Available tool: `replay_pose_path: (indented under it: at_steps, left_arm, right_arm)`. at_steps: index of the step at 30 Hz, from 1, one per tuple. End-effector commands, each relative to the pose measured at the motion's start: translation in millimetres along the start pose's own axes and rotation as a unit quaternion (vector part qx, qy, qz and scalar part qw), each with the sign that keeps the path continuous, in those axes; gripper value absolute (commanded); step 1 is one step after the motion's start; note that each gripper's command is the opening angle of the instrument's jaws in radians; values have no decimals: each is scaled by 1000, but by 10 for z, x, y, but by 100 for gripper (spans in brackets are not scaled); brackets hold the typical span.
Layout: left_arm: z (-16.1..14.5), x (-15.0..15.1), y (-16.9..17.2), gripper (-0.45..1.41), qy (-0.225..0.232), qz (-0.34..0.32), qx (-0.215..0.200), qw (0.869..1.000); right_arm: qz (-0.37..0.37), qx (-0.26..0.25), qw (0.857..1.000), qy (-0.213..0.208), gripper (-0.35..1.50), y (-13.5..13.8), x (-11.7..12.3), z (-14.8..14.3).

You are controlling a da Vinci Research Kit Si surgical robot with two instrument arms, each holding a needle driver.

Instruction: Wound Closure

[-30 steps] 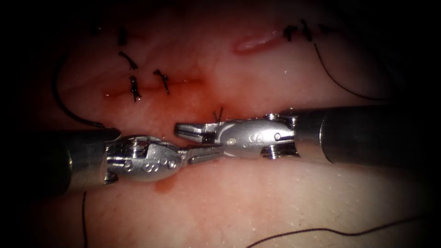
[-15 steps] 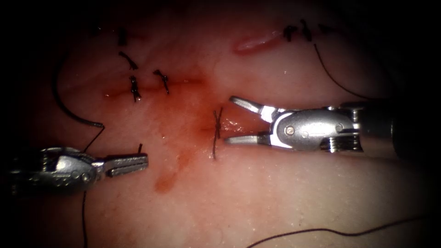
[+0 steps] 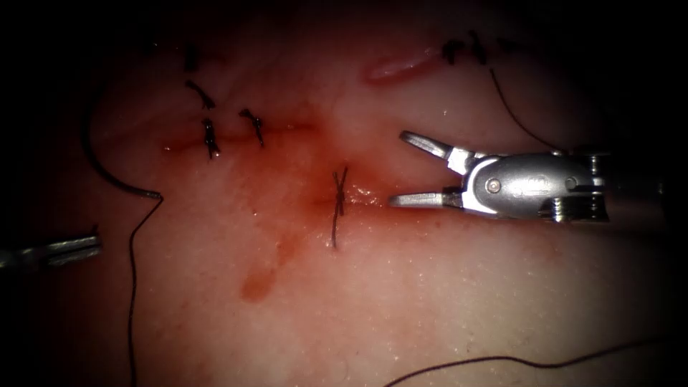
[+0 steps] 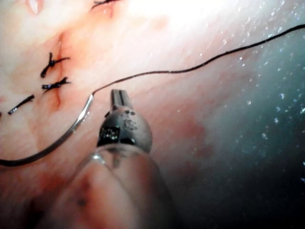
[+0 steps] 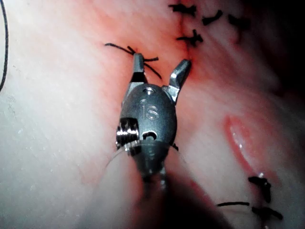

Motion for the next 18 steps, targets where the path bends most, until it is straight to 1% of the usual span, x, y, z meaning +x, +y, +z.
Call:
replay_pose_path:
  at_steps: [1, 4, 5, 7, 8, 10, 11, 14, 15, 18]
  left_arm:
    - [10, -6, 3, -45, -4, -8, -4, 1000]
    - [11, -24, 9, -45, -19, -38, -12, 999]
    - [13, -32, 13, -22, -28, -67, -17, 997]
    - [17, -43, 18, 4, -31, -103, -36, 994]
    - [20, -50, 21, 25, -31, -137, -48, 989]
    - [24, -59, 23, 54, -28, -180, -60, 981]
    - [26, -63, 24, 64, -27, -190, -66, 979]
    - [29, -67, 28, 76, -32, -192, -75, 978]
    - [28, -67, 30, 84, -38, -197, -79, 976]
    - [22, -63, 32, 91, -45, -200, -83, 975]
  right_arm:
    - [-1, -1, 1000, 2, 146, -2, 0, 13]
    - [2, 0, 1000, -1, 146, -5, -3, 14]
    - [4, 1, 1000, -2, 146, -5, -4, 15]
    - [6, 0, 1000, -2, 145, -6, -5, 15]
    - [6, 0, 1000, -2, 145, -7, -5, 16]
    - [11, 0, 1000, -4, 145, -9, -6, 17]
    - [10, 2, 1000, -5, 145, -11, -6, 19]
    - [10, 4, 1000, -6, 143, -15, -7, 22]
    - [10, 5, 1000, -5, 143, -16, -7, 23]
    - [9, 10, 1000, -4, 143, -20, -8, 26]
